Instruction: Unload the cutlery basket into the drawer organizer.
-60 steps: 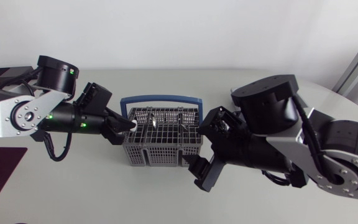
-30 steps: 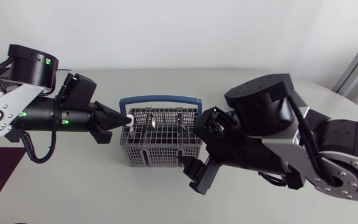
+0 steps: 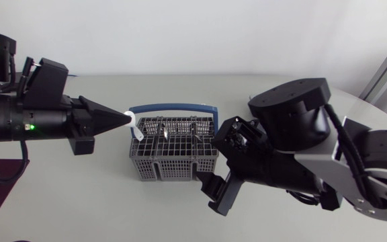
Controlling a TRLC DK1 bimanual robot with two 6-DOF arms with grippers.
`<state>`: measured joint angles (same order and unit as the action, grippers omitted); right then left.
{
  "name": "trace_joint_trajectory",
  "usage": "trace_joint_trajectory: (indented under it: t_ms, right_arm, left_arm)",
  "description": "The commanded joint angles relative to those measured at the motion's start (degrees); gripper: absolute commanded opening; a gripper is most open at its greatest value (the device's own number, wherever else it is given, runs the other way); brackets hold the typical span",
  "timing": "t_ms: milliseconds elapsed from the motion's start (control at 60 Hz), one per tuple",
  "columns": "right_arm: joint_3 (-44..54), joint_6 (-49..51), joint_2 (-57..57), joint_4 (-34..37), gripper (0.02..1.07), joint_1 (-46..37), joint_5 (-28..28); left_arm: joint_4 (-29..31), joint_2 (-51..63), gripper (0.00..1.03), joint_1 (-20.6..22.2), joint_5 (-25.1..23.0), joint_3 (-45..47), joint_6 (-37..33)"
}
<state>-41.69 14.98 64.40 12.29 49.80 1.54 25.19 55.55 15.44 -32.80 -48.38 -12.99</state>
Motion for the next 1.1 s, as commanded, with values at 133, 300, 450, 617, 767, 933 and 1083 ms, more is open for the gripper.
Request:
trace_joint_trajectory:
  t_ms: [133,300,450,617,767,933,1083]
  right_arm:
    - [-0.41,0.57,-3.93,1.68,0.95,1.09,0.13]
    - [0.38,1.63,-7.27,2.47,0.95,1.18,-2.24]
    - [1.61,2.68,-11.14,3.35,0.95,1.09,-5.94]
    - [3.55,5.14,-14.92,4.14,0.95,0.21,-10.59]
    - [5.57,7.52,-16.15,4.23,0.95,-0.23,-14.46]
    - [6.45,8.48,-16.15,4.14,0.94,-0.32,-18.86]
    - [6.18,8.48,-16.33,4.32,0.88,-0.76,-22.37]
  left_arm:
    - [3.90,-4.92,0.15,2.58,-0.87,-4.27,1.92]
    - [6.36,-6.42,0.13,6.35,-1.04,-6.55,-1.95]
    - [9.97,-2.11,0.13,7.50,-7.02,-9.72,-8.10]
    - [14.45,2.72,0.13,8.64,-15.46,-12.62,-13.90]
    - [19.46,5.97,0.13,13.39,-19.41,-13.85,-20.23]
    - [25.17,10.19,0.12,17.25,-21.96,-16.04,-26.91]
    - [32.11,14.59,0.12,18.57,-23.54,-18.94,-33.68]
